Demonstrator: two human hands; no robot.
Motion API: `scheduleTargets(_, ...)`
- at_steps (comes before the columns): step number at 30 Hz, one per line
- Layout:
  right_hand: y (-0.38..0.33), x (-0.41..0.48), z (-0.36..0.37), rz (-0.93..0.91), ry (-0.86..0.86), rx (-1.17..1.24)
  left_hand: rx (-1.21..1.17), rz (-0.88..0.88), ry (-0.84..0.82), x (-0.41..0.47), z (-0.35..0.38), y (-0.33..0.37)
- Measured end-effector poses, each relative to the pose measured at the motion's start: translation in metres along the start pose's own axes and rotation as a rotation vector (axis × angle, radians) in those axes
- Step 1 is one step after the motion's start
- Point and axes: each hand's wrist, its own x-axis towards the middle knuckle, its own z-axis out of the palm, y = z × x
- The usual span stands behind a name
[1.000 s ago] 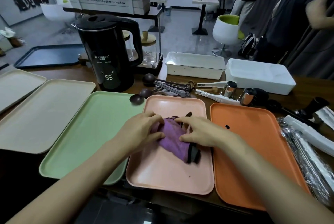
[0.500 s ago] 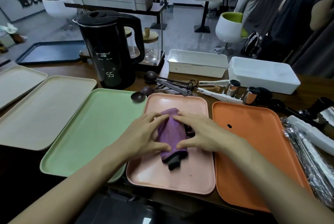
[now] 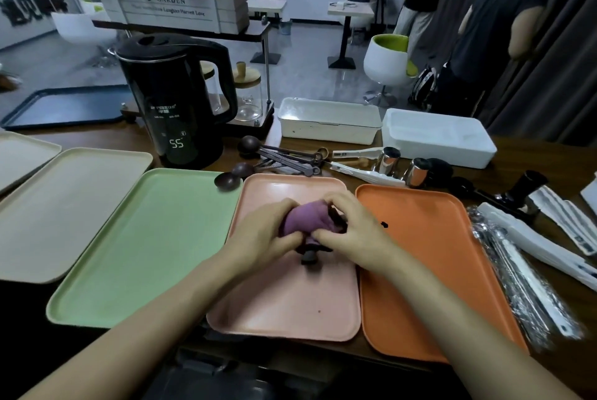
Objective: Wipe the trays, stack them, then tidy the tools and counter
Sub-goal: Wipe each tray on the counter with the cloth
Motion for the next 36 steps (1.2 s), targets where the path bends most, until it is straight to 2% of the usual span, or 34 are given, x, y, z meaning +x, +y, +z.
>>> scheduleTargets(2, 0.001, -0.013, -0.017, 0.05, 0.0, 0.263, -0.181, -0.038, 0.011, 0.008, 0.01, 0.02)
scheduleTargets(4, 0.005, -0.027, -0.031, 0.093, -0.01, 0.391, -0.335, -0.066, 0.016, 0.016, 0.024, 0.036)
scheduleTargets(7, 0.017, -0.042, -0.043, 0.109, 0.101, 0.409, -0.485, -0.136, -0.038, 0.026, 0.047, 0.049)
scheduleTargets(10, 0.028, -0.057, -0.058, 0.118, 0.218, 0.368, -0.521, -0.155, -0.1, 0.031, 0.065, 0.059)
scheduleTargets(13, 0.038, -0.077, -0.077, 0.165, 0.246, 0.209, -0.385, -0.126, -0.152, 0.033, 0.076, 0.064)
scheduleTargets(16, 0.046, -0.097, -0.103, 0.206, 0.189, 0.052, -0.122, -0.075, -0.132, 0.033, 0.079, 0.068)
scheduleTargets(19, 0.059, -0.112, -0.131, 0.219, 0.074, -0.145, 0.226, -0.02, -0.162, 0.027, 0.083, 0.075)
scheduleTargets(23, 0.071, -0.115, -0.146, 0.198, -0.09, -0.22, 0.432, -0.109, -0.25, 0.004, 0.098, 0.087)
scheduleTargets(27, 0.092, -0.107, -0.132, 0.137, -0.048, -0.457, 0.538, -0.145, -0.17, -0.013, 0.115, 0.093)
scheduleTargets(31, 0.098, -0.117, -0.124, 0.059, -0.002, -0.515, 0.624, -0.136, -0.113, -0.02, 0.126, 0.093)
scheduleTargets(36, 0.084, -0.128, -0.121, 0.139, -0.211, -0.576, 0.665, -0.115, -0.075, -0.021, 0.134, 0.095)
